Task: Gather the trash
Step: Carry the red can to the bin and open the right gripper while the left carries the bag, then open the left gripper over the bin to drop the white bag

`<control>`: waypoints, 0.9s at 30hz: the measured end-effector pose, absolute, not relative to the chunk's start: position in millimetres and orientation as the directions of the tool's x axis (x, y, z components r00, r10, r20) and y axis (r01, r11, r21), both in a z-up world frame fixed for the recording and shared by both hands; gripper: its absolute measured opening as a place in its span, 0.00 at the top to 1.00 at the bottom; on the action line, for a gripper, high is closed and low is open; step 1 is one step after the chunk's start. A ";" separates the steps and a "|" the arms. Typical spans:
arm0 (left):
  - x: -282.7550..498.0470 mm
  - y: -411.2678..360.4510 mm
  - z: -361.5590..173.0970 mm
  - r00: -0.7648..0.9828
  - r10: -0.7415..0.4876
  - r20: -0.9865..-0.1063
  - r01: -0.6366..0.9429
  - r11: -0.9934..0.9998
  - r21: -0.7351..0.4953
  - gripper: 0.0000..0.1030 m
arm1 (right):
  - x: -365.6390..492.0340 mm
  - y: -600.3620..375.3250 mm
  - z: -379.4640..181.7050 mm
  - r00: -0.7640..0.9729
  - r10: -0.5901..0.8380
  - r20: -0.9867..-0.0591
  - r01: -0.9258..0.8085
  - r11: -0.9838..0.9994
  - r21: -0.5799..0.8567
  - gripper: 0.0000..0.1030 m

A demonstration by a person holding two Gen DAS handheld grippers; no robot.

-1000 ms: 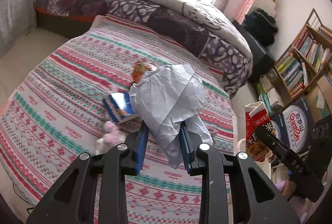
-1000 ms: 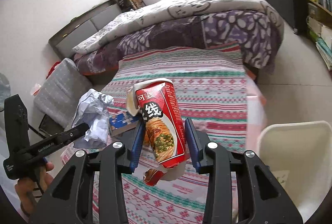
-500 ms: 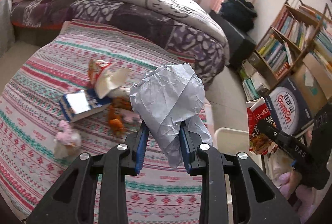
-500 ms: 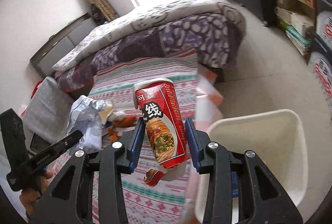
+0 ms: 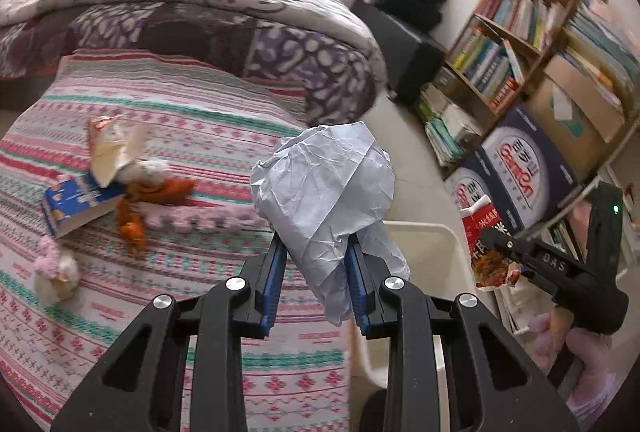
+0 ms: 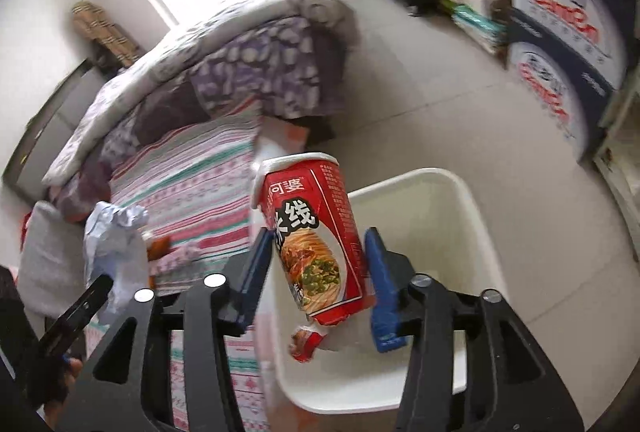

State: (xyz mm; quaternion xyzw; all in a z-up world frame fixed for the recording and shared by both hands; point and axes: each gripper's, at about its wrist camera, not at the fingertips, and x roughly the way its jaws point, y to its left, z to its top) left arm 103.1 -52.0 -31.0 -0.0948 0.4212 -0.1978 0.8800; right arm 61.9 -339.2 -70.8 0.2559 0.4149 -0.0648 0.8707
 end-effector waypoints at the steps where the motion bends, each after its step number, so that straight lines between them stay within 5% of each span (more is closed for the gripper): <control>1: 102.2 -58.1 -31.1 0.563 -0.435 -0.703 0.281 0.901 -0.332 0.71 | 59.5 -344.0 -70.8 0.649 0.088 -0.756 0.337 0.857 0.389 0.49; 9: 96.9 -93.8 -37.8 0.528 -0.465 -0.710 0.346 0.882 -0.321 0.71 | 44.4 -373.0 -67.5 0.660 0.000 -0.751 0.421 0.828 0.370 0.16; 24: 78.3 -148.8 -48.6 0.449 -0.525 -0.723 0.477 0.825 -0.303 0.69 | 29.2 -397.6 -60.8 0.631 -0.146 -0.762 0.515 0.813 0.271 0.07; 27: 73.9 -157.9 -50.7 0.420 -0.551 -0.722 0.506 0.802 -0.318 0.57 | 28.8 -398.9 -59.8 0.626 -0.167 -0.762 0.525 0.812 0.254 0.07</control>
